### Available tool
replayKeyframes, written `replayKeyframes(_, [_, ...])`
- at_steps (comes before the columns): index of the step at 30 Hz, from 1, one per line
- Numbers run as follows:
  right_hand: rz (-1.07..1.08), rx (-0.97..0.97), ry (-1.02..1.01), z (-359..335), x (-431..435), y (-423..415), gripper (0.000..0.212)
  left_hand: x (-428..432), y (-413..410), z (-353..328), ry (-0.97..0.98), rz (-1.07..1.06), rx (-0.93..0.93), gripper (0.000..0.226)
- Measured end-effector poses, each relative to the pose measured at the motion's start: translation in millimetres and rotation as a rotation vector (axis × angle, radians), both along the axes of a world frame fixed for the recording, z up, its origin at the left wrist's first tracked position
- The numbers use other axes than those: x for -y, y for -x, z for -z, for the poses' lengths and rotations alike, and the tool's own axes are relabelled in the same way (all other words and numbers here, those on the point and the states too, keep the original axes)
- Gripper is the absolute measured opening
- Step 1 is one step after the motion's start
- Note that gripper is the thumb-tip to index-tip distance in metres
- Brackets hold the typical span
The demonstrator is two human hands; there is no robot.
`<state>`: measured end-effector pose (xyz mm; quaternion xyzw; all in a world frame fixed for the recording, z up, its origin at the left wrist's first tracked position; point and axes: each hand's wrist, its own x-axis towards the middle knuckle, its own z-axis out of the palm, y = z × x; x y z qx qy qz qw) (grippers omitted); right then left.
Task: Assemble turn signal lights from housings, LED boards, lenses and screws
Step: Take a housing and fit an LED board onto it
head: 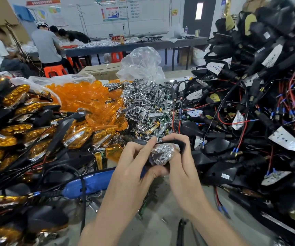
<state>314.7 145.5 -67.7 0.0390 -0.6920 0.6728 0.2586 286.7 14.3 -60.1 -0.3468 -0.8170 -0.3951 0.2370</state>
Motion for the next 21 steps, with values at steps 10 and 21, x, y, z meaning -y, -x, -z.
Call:
replayKeyframes(10, [0.016, 0.101, 0.062, 0.1, 0.8, -0.1, 0.032, -2.7, 1.6, 2.8, 0.008, -0.004, 0.089, 0.062])
replayKeyframes(21, [-0.039, 0.175, 0.193, 3.0, 0.3, 4.3, 0.044, -3.5, -0.2, 4.8, 0.03, -0.013, 0.141, 0.06])
